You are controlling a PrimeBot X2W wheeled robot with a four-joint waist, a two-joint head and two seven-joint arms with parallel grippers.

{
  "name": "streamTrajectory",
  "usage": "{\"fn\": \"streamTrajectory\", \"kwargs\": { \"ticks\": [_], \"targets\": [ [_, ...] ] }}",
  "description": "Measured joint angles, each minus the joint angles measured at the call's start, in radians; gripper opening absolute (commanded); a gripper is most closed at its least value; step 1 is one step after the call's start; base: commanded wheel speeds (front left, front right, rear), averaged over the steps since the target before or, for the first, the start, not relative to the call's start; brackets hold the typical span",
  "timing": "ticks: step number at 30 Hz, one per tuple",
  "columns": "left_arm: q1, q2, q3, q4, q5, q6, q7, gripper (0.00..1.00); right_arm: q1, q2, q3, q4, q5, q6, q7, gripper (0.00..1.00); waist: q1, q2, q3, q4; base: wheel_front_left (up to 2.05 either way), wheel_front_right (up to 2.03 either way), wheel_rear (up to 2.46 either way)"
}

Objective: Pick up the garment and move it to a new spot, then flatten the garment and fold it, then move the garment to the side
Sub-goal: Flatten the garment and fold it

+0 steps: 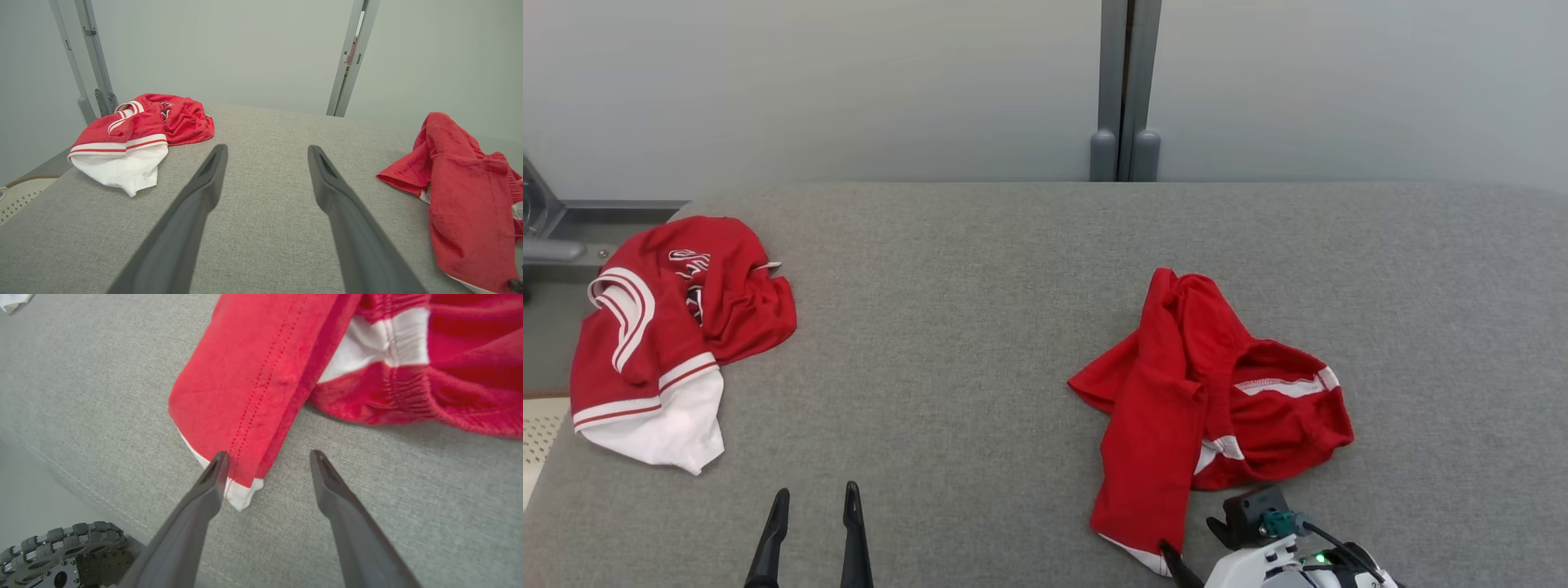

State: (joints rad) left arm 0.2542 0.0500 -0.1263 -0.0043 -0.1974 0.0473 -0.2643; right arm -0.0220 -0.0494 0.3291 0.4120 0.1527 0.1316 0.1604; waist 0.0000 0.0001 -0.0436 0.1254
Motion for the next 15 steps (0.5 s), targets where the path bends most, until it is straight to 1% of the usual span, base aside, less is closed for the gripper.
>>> {"fn": "streamTrajectory", "kwargs": {
  "ticks": [4,5,6,7,11,15],
  "targets": [
    [-0.006,0.0,-0.004,0.004,-0.004,-0.001,0.0,1.0,-0.012,0.0,0.009,0.035,0.023,0.0,0.053,1.0,0.0,0.0,0.007,0.014,0.0,0.0,0.0],
    [-0.008,0.0,-0.006,0.005,-0.004,-0.001,0.0,1.0,-0.014,0.0,0.015,0.043,0.024,0.0,0.07,0.87,0.0,0.0,0.007,0.017,0.0,0.0,0.0],
    [-0.01,0.0,-0.007,0.005,-0.005,0.0,0.0,1.0,-0.017,0.0,0.019,0.046,0.031,0.0,0.078,0.27,0.0,0.0,0.008,0.019,0.0,0.0,0.0],
    [-0.012,0.0,-0.008,0.006,-0.007,0.0,0.0,1.0,-0.022,0.0,0.02,0.044,0.057,0.0,0.081,0.0,0.0,0.0,0.007,0.021,0.0,0.0,0.0],
    [-0.017,0.0,-0.011,0.006,-0.014,0.005,0.0,1.0,-0.055,0.0,0.045,-0.003,0.148,0.0,0.081,0.0,0.0,0.0,0.004,0.023,0.0,0.0,0.0],
    [-0.026,0.0,-0.011,0.005,-0.019,0.007,0.0,1.0,-0.148,-0.001,0.106,-0.105,0.198,0.0,0.112,0.0,0.0,0.0,-0.004,0.018,0.0,0.0,0.0]
  ]
}}
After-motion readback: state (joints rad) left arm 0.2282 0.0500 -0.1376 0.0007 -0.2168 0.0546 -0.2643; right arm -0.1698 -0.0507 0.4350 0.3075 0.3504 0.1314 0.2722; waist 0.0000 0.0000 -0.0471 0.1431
